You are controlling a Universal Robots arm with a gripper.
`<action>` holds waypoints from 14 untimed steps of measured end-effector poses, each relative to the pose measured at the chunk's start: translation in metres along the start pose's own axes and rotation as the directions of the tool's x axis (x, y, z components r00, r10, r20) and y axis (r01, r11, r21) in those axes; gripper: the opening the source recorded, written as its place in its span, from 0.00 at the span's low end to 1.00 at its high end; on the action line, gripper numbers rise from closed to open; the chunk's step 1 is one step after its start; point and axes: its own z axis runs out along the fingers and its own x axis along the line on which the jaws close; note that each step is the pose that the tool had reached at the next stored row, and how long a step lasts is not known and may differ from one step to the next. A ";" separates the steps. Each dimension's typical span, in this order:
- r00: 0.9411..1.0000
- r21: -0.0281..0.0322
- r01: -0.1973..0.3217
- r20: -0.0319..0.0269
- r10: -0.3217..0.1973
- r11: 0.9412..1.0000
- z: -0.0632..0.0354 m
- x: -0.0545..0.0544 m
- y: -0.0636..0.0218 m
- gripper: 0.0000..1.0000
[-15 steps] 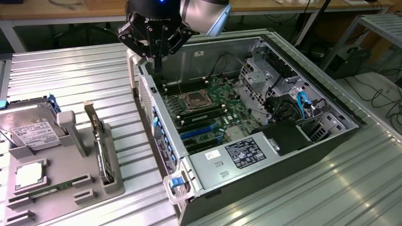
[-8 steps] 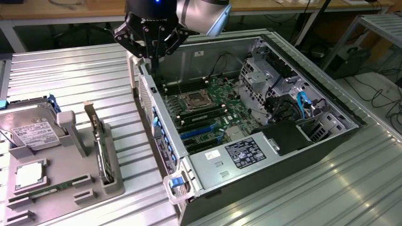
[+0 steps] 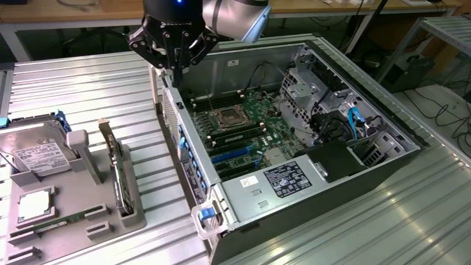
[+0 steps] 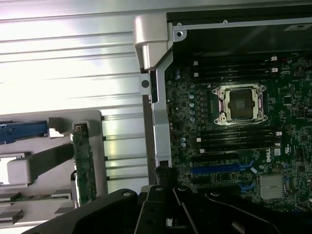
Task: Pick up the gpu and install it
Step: 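Reach for the gpu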
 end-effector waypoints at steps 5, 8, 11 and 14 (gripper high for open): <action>1.000 0.000 0.000 0.000 0.000 1.000 -0.0001 0.004 -0.0006 0.11; 1.000 0.000 0.000 0.000 0.000 1.000 -0.0001 0.006 -0.0009 0.11; 1.000 0.000 0.000 -0.001 0.000 1.000 -0.0002 0.009 -0.0013 0.11; 1.000 0.000 0.000 -0.001 0.000 1.000 -0.0003 0.012 -0.0018 0.11</action>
